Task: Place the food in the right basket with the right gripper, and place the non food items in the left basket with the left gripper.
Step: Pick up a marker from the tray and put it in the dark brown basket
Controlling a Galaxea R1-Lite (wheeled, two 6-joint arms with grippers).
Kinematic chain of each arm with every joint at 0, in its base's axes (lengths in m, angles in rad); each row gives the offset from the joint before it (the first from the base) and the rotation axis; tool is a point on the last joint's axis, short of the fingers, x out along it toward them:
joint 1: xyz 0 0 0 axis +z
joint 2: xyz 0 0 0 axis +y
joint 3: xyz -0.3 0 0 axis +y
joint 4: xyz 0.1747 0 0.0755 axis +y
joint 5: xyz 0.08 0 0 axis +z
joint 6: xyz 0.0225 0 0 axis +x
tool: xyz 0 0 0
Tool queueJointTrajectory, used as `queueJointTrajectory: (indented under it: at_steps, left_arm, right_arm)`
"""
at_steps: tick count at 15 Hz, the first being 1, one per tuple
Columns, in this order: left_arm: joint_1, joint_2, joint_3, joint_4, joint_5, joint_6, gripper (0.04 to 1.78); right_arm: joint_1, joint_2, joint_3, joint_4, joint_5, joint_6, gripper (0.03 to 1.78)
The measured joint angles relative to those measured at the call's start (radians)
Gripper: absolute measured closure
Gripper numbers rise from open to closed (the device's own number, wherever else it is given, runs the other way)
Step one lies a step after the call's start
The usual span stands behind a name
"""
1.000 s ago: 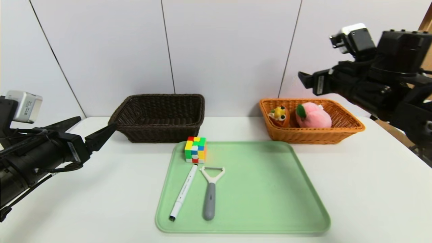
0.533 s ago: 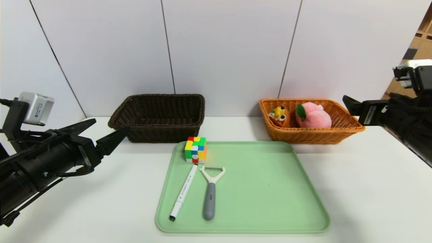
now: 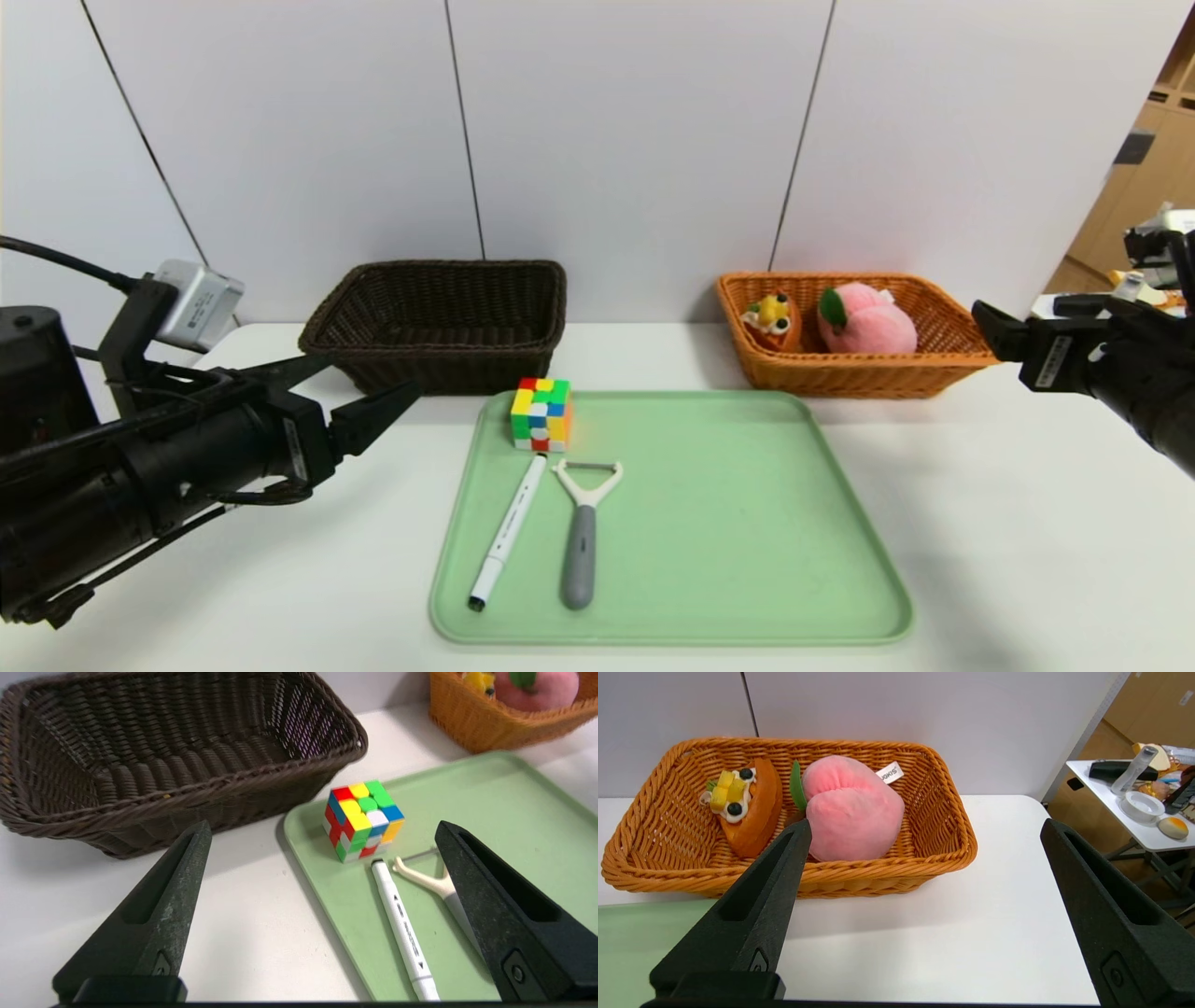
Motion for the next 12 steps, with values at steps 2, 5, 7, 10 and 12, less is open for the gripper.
queueJointTrajectory:
  at_steps: [2,5,7,10,12]
  left_arm:
    - [-0.029,0.003,-0.088,0.175,0.005,0.063,0.13]
    - [-0.098,0.021,-0.238,0.445,0.05,0.157,0.13]
    - [-0.15,0.053,-0.344,0.634,0.098,0.147,0.13]
    - [-0.221,0.11,-0.481,0.886,0.118,0.117,0.13]
    - [-0.267,0.154,-0.52,0.948,0.119,0.075,0.13]
  right_arm:
    - [0.001,-0.006,0.025,0.0,-0.001,0.0,0.12]
    - [0.0,-0.013,0.045,0.0,-0.004,-0.001,0.12]
    - [0.0,-0.015,0.048,0.0,-0.005,-0.004,0.12]
    - [0.0,-0.016,0.057,0.0,-0.005,-0.005,0.12]
    - [0.0,-0.015,0.06,0.0,-0.005,-0.004,0.12]
